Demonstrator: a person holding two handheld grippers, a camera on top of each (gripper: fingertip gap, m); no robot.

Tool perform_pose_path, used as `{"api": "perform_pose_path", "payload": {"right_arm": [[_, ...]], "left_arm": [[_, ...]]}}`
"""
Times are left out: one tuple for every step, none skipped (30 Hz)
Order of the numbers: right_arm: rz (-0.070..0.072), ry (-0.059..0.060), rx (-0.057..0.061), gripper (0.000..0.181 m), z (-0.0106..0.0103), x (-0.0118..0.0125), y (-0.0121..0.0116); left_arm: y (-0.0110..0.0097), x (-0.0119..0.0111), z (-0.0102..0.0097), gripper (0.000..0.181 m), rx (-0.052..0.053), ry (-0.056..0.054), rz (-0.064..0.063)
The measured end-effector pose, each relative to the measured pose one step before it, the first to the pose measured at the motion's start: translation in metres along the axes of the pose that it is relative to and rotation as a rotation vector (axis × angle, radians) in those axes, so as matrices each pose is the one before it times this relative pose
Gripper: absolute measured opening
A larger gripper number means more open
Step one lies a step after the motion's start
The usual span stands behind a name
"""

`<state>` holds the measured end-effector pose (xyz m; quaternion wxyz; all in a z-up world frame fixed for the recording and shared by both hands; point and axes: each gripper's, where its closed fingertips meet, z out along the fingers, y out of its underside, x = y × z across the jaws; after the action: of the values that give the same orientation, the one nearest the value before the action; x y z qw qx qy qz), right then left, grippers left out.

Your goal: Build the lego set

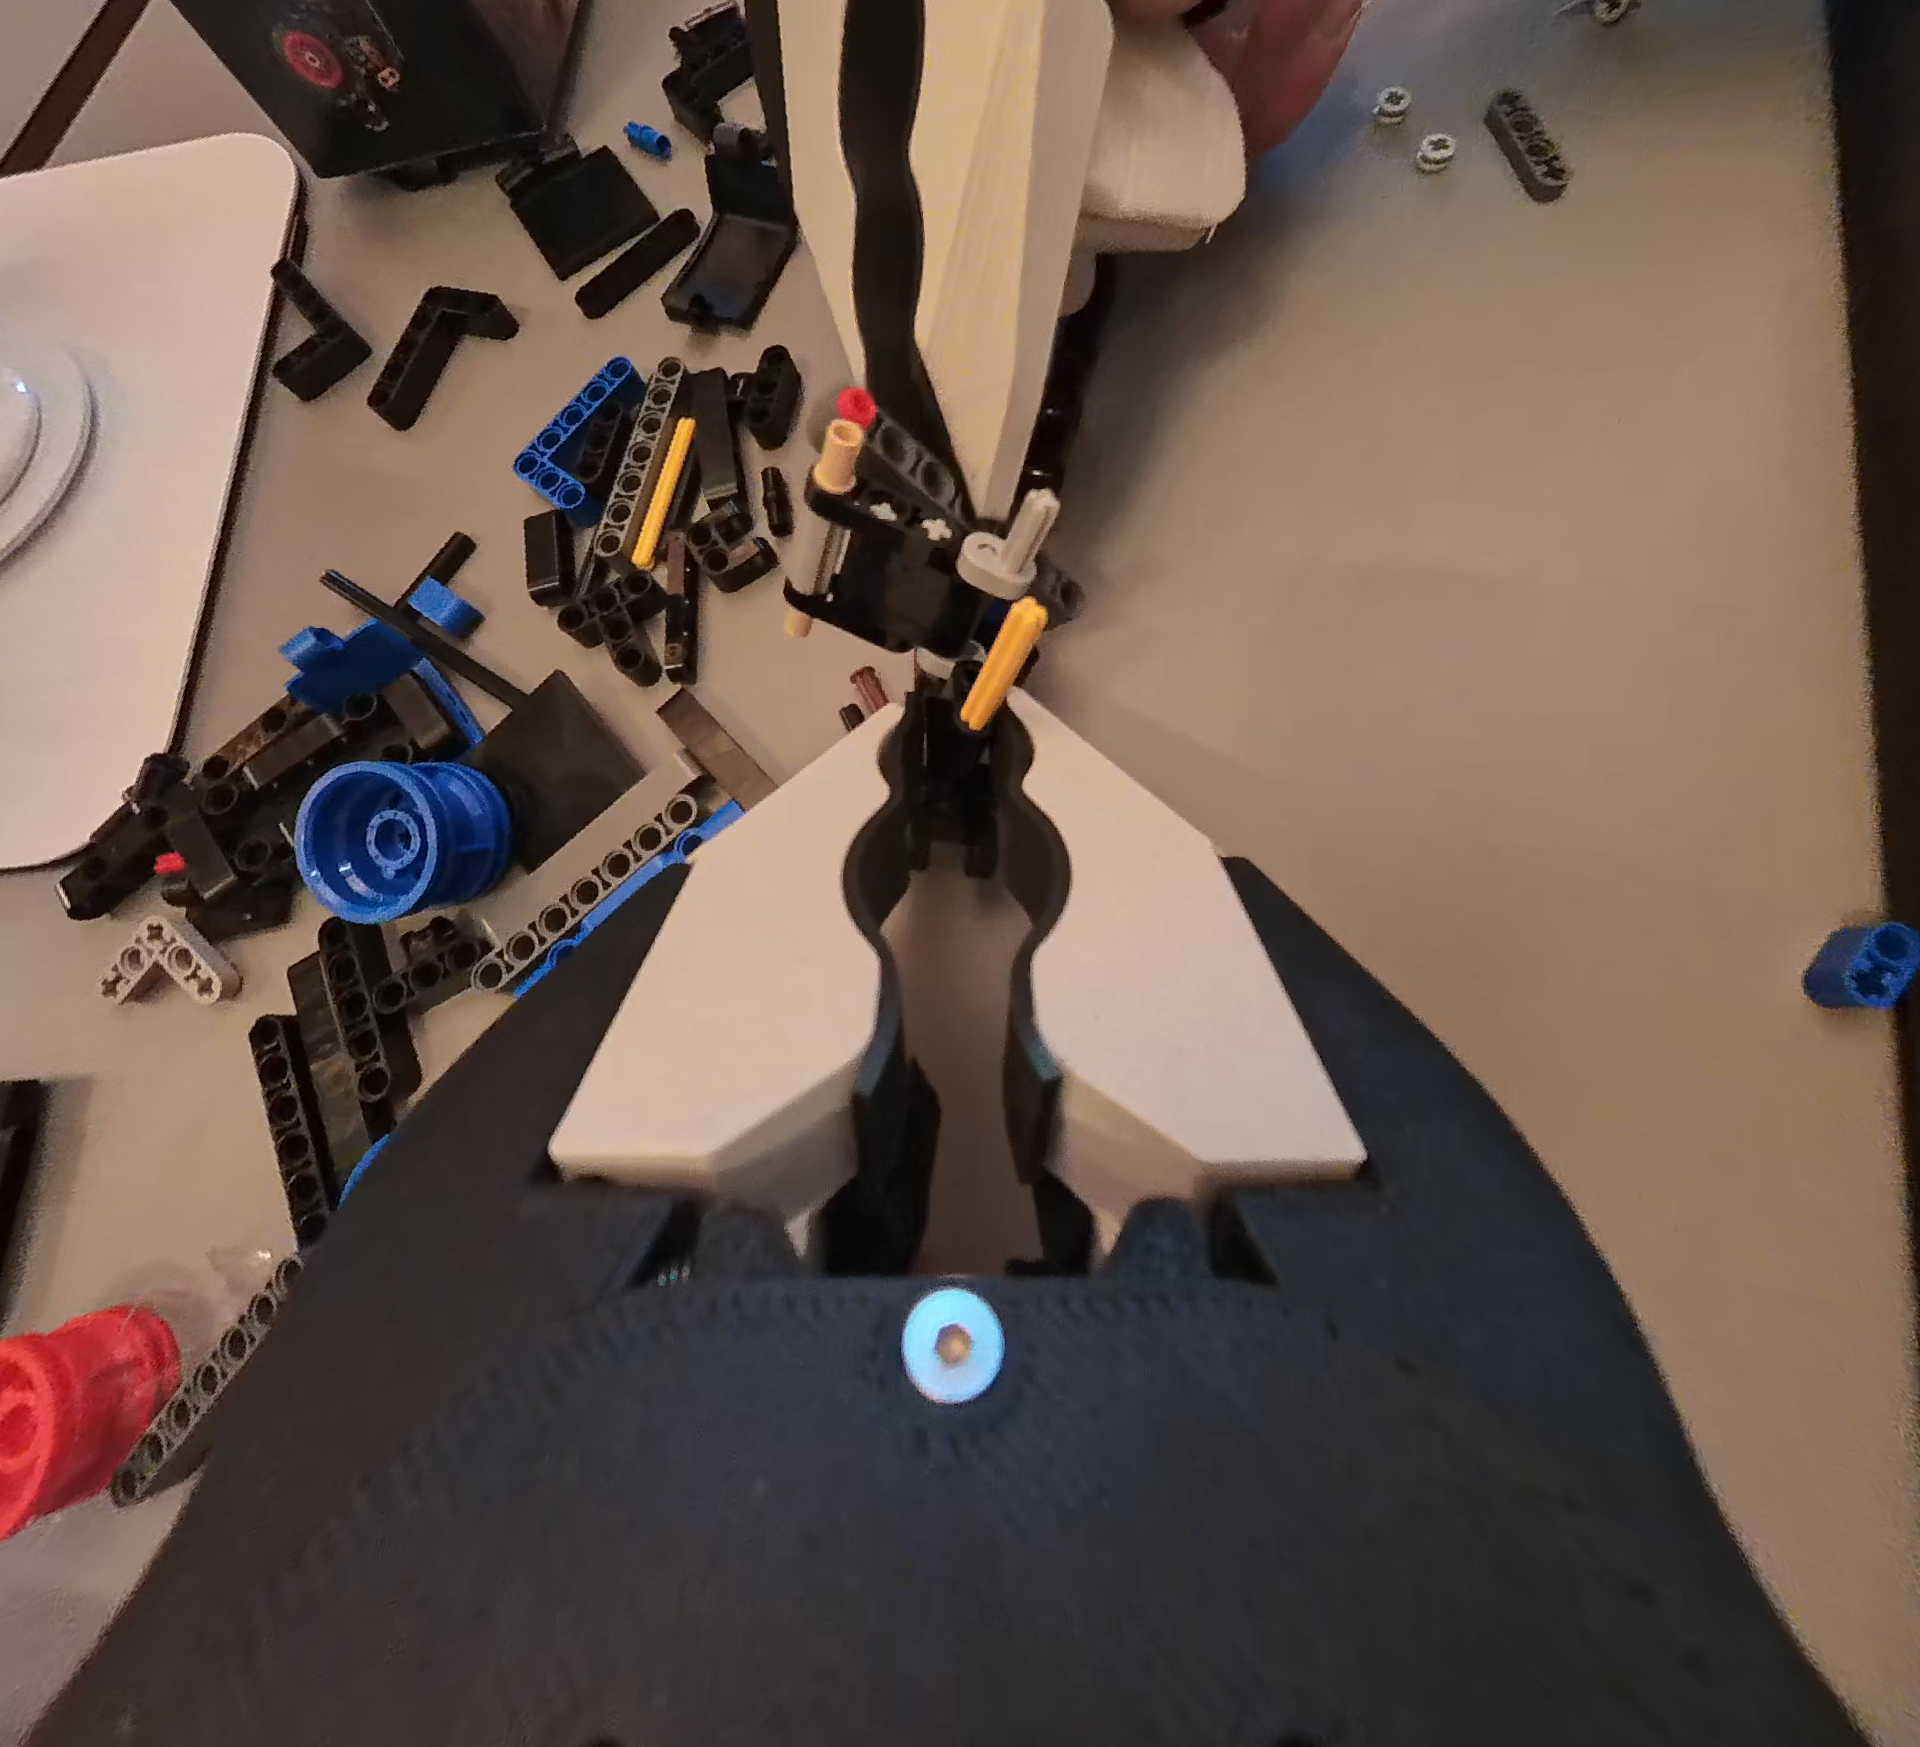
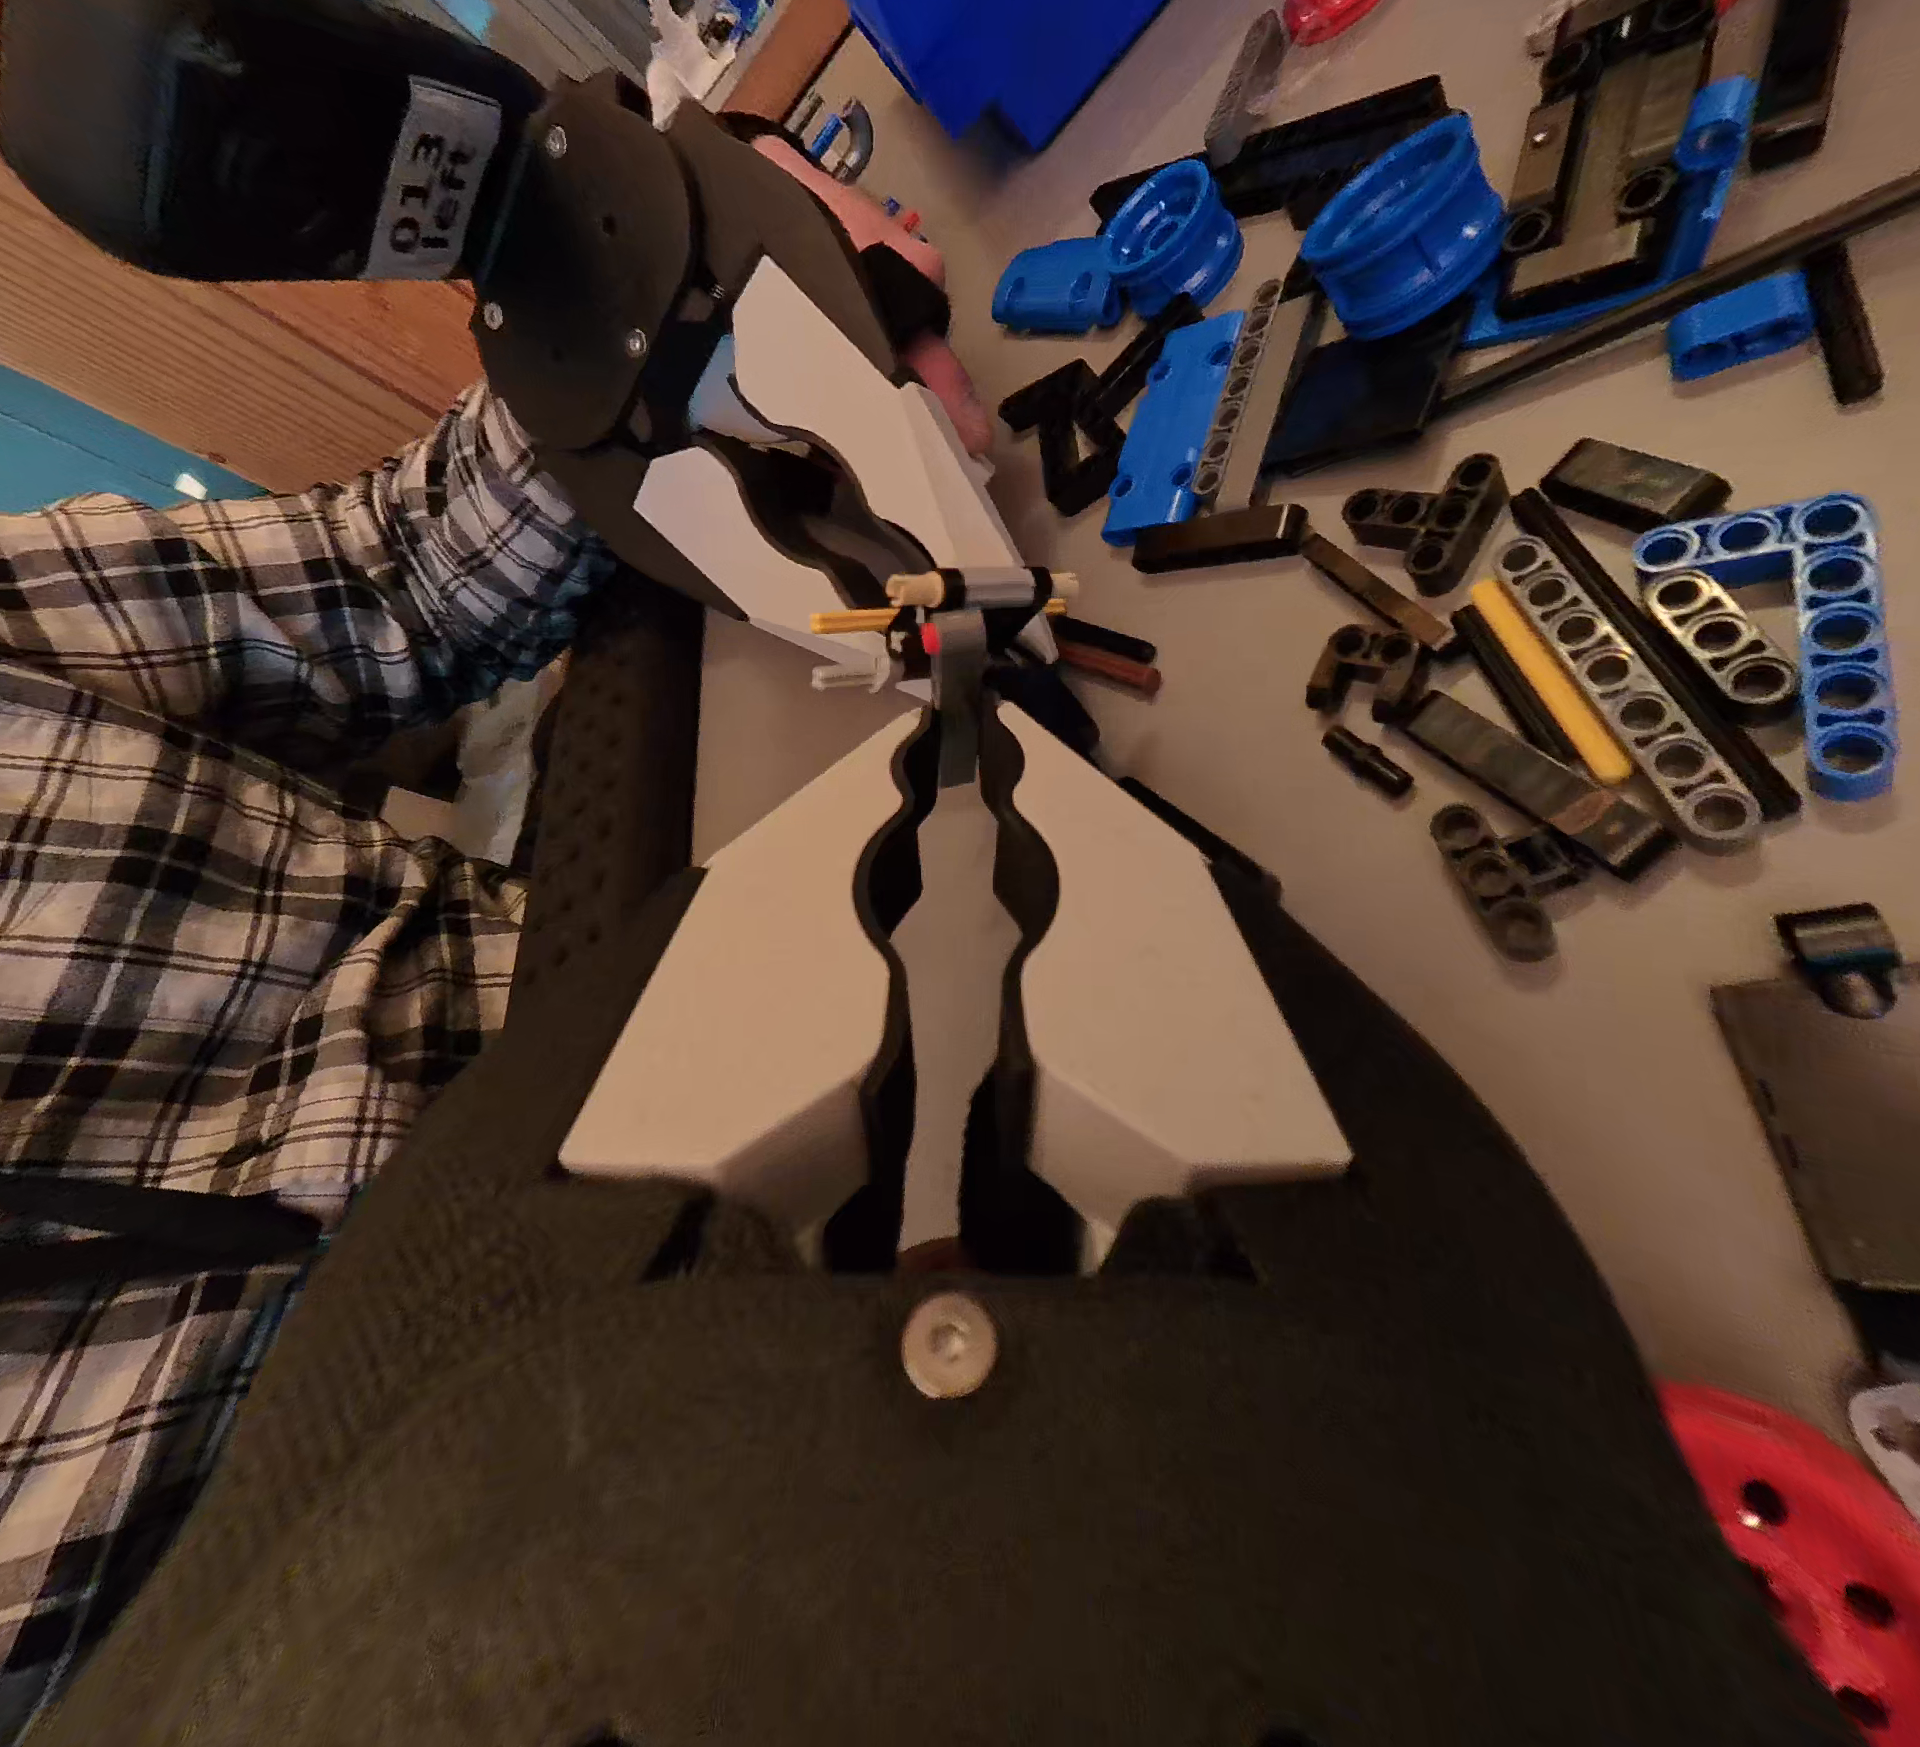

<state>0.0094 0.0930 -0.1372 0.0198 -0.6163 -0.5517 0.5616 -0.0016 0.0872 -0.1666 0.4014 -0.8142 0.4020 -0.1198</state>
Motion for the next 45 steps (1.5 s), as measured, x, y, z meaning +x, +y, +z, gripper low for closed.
{"api": "perform_pose_path", "payload": {"right_arm": [[0.0102,-0.0072,0.0026,0.006,-0.00007,0.00066,-0.00007],[0.0017,-0.0025,0.0005,0.006,-0.00025,0.00031,0.00020],[0.0003,0.0021,0.0035,0.006,-0.00051,0.00050,-0.00046],[0.0029,0.0036,0.0069,0.006,-0.00032,0.00080,-0.00090],[-0.0012,-0.0005,0.0006,0.006,-0.00004,0.00022,-0.00010],[-0.0005,-0.0038,-0.0004,0.006,0.00011,0.00009,0.00013],[0.0043,-0.0046,0.0002,0.006,0.00002,0.00045,-0.00012],[0.0037,-0.0018,-0.0041,0.007,-0.00026,0.00095,0.00006],[-0.0097,0.0011,-0.0083,0.007,-0.00015,0.00032,0.00038],[-0.0076,-0.0018,-0.0089,0.007,0.00007,0.00009,0.00010],[-0.0006,-0.0084,-0.0085,0.007,-0.00009,0.00050,-0.00006],[-0.0048,-0.0121,-0.0118,0.007,-0.00021,0.00035,0.00027],[-0.0100,-0.0099,-0.0151,0.007,-0.00005,0.00023,0.00040],[-0.0127,-0.0059,-0.0153,0.007,0.00034,0.00031,-0.00003],[-0.0142,-0.0042,-0.0161,0.007,0.00035,0.00003,-0.00025],[-0.0107,-0.0046,-0.0121,0.007,0.00048,0.00011,-0.00081],[-0.0088,0.0004,-0.0117,0.008,0.00116,0.00103,-0.00067],[-0.0134,0.0012,-0.0122,0.008,0.00177,0.00040,-0.00025],[-0.0075,-0.0058,-0.0075,0.008,0.00167,0.00001,0.00002],[0.0010,-0.0087,-0.0035,0.008,0.00065,0.00032,0.00049],[-0.0035,-0.0008,-0.0043,0.008,-0.00004,0.00006,0.00051],[-0.0039,0.0061,-0.0017,0.008,-0.00022,0.00021,-0.00002],[-0.0010,0.0049,0.0015,0.008,-0.00014,0.00020,-0.00027],[-0.0074,0.0049,0.0015,0.008,0.00008,0.00003,0.00019],[-0.0092,0.0052,0.0027,0.008,0.00001,-0.00015,0.00027],[-0.0071,0.0033,0.0022,0.008,-0.00027,0.00000,0.00055],[-0.0080,0.0068,-0.0063,0.008,-0.00022,0.00056,0.00161],[-0.0141,0.0277,-0.0199,0.008,0.00025,0.00332,0.00334],[-0.0030,0.0063,-0.0025,0.008,-0.00010,0.00113,0.00071],[-0.0048,0.0010,0.0035,0.008,0.00002,0.00007,-0.00073],[-0.0196,0.0112,0.0014,0.007,0.00071,-0.00030,-0.00126],[-0.0167,0.0125,-0.0007,0.007,0.00092,-0.00033,-0.00084],[-0.0122,0.0104,0.0006,0.007,0.00002,0.00043,-0.00021],[-0.0153,0.0121,0.0032,0.007,-0.00045,0.00098,-0.00025],[-0.0163,0.0120,0.0000,0.007,-0.00030,0.00054,-0.00002],[-0.0119,0.0095,-0.0047,0.007,0.00007,0.00038,0.00022],[-0.0121,0.0120,-0.0036,0.007,-0.00010,0.00048,-0.00047],[-0.0107,0.0146,-0.0017,0.007,-0.00006,0.00023,-0.00066],[-0.0063,0.0195,-0.0001,0.008,-0.00018,0.00099,-0.00087],[-0.0089,0.0153,-0.0015,0.009,-0.00075,0.00021,-0.00043],[-0.0115,0.0087,-0.0056,0.010,-0.00124,-0.00087,0.00005],[-0.0085,0.0138,-0.0052,0.012,-0.00167,0.00018,-0.00030],[-0.0120,0.0205,-0.0051,0.012,-0.00105,0.00099,-0.00034],[-0.0134,0.0164,-0.0048,0.014,-0.00008,0.00021,-0.00005],[-0.0103,0.0063,-0.0081,0.017,-0.00025,-0.00133,0.00068]], "left_arm": [[0.00006,-0.00016,0.00010,0.010,0.0011,-0.0009,0.0030],[0.00004,-0.00012,-0.00004,0.010,0.0001,-0.0002,0.0004],[-0.00020,-0.00059,0.00002,0.010,0.0005,-0.0042,0.0007],[0.00000,-0.00075,0.00016,0.009,-0.0001,-0.0040,0.0027],[0.00005,0.00032,0.00007,0.009,-0.0013,0.0027,-0.0004],[0.00005,0.00003,-0.00003,0.009,-0.0004,0.0009,0.0013],[0.00001,-0.00018,0.00016,0.010,0.0013,-0.0007,0.0026],[-0.00009,-0.00002,0.00007,0.009,0.0017,-0.0004,0.0018],[0.00012,-0.00004,0.00002,0.009,0.0001,0.0005,0.0009],[-0.00007,-0.00015,0.00002,0.008,0.0004,-0.0004,0.0032],[0.00000,-0.00004,0.00001,0.009,0.0016,0.0010,0.0019],[-0.00009,0.00000,-0.00006,0.009,0.0014,0.0035,-0.0010],[0.00005,0.00005,-0.00001,0.009,0.0012,0.0011,0.0009],[0.00001,-0.00015,0.00005,0.009,0.0013,0.0001,0.0006],[0.00006,0.00007,0.00000,0.009,0.0013,0.0017,-0.0002],[-0.00008,-0.00019,0.00002,0.009,0.0017,0.0011,-0.0009],[-0.00005,0.00002,0.00028,0.009,0.0013,0.0007,-0.0015],[0.00016,0.00068,0.00023,0.010,-0.0008,0.0017,0.0022],[0.00022,0.00034,-0.00013,0.010,-0.0011,0.0001,0.0036],[0.00022,0.00014,0.00006,0.010,-0.0008,-0.0006,0.0011],[0.00006,0.00005,0.00027,0.010,0.0005,-0.0015,0.0017],[-0.00013,-0.00061,-0.00010,0.010,-0.0004,-0.0038,-0.0003],[-0.00008,-0.00010,-0.00002,0.010,-0.0016,0.0002,-0.0009],[0.00009,0.00025,0.00002,0.010,0.0002,0.0014,0.0005],[0.00004,0.00014,0.00001,0.010,0.0014,0.0015,-0.0016],[0.00012,0.00000,0.00018,0.010,0.0006,0.0012,-0.0013],[0.00091,-0.00014,0.00083,0.012,-0.0057,-0.0019,0.0011],[0.00058,-0.00035,0.00066,0.013,-0.0009,-0.0045,0.0047],[-0.00006,-0.00033,0.00003,0.013,-0.0005,0.0016,-0.0057],[-0.00028,-0.00025,-0.00030,0.013,0.0021,0.0018,-0.0052],[0.00002,-0.00024,-0.00049,0.013,0.0043,0.0059,-0.0124],[0.00024,-0.00017,-0.00035,0.013,0.0025,0.0057,-0.0105],[-0.00015,-0.00047,-0.00003,0.013,0.0019,-0.0003,-0.0038],[-0.00028,-0.00048,0.00038,0.013,0.0000,-0.0029,-0.0024],[0.00000,-0.00002,0.00010,0.013,-0.0009,0.0004,0.0000],[-0.00001,-0.00008,0.00002,0.013,0.0002,0.0000,-0.0009],[-0.00025,-0.00042,-0.00007,0.012,0.0008,-0.0023,-0.0009],[-0.00010,-0.00029,-0.00018,0.012,0.0000,-0.0018,-0.0007],[-0.00021,-0.00020,-0.00011,0.012,0.0009,-0.0004,-0.0013],[-0.00109,0.00070,-0.00018,0.012,0.0067,0.0036,0.0008],[-0.00138,0.00189,0.00009,0.011,0.0076,0.0066,0.0007],[-0.00061,0.00164,0.00041,0.010,0.0013,0.0039,0.0019],[0.00018,0.00088,0.00041,0.011,-0.0053,-0.0001,0.0066],[-0.00018,0.00020,0.00019,0.011,-0.0019,-0.0036,0.0073],[-0.00010,0.00004,0.00012,0.011,0.0001,-0.0033,0.0040]]}}
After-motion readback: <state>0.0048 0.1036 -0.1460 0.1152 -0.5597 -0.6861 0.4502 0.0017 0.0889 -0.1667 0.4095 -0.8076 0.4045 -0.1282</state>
